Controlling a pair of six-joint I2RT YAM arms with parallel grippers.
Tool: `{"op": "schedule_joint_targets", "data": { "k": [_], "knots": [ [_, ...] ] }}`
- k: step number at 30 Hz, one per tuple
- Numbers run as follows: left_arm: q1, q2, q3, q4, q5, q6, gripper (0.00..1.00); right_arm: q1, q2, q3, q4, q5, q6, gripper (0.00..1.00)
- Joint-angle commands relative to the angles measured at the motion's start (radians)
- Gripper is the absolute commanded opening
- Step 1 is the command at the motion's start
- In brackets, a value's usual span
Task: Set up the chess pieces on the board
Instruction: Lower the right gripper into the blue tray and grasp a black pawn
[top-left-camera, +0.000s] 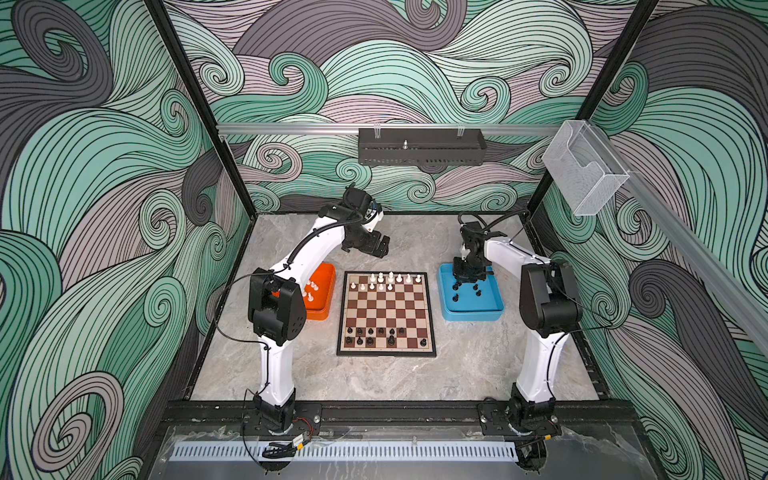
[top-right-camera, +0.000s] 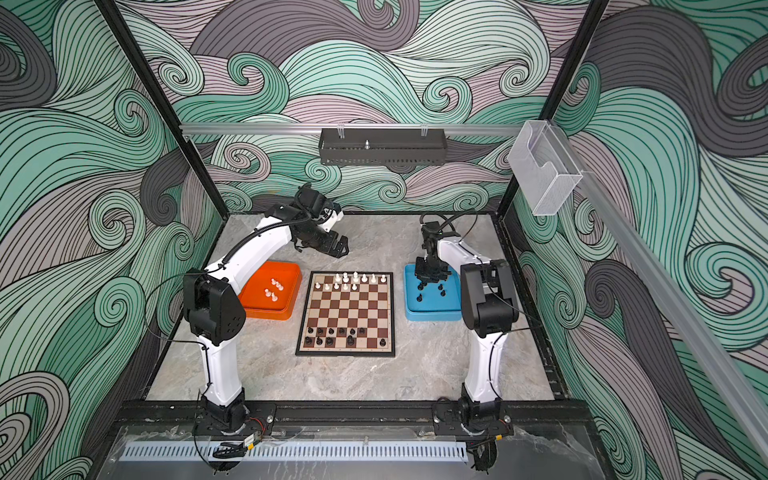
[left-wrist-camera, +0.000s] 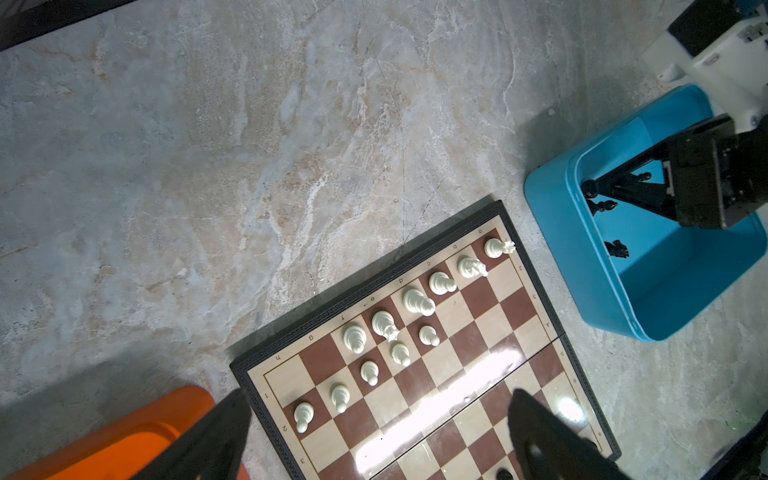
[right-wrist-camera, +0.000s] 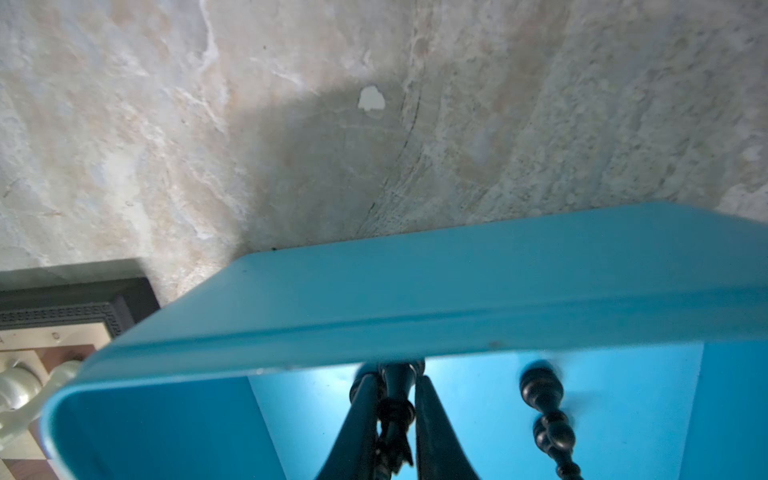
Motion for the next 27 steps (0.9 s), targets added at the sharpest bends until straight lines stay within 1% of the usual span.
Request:
{"op": "schedule_joint_targets", "data": {
  "k": [1, 6, 13, 17, 27],
  "knots": [
    [-0.004, 0.016, 0.029, -0.028, 0.000, 0.007, 0.99, -0.003, 0.013, 0.016, -0.007, 0.000, 0.004, 0.17],
    [-0.004, 0.019, 0.029, -0.028, 0.005, 0.004, 0.99, -0.003, 0.007, 0.019, -0.008, 0.004, 0.001, 0.12],
    [-0.004, 0.015, 0.032, -0.029, 0.009, 0.001, 0.99, -0.003, -0.020, 0.019, -0.007, 0.014, -0.010, 0.12],
    [0.001, 0.009, 0.030, -0.021, 0.041, -0.014, 0.99, -0.003, -0.044, 0.020, -0.008, 0.025, -0.019, 0.12],
    [0.022, -0.024, 0.013, -0.003, 0.072, -0.044, 0.99, -0.003, -0.090, 0.044, -0.031, 0.039, -0.031, 0.12]
  ]
}}
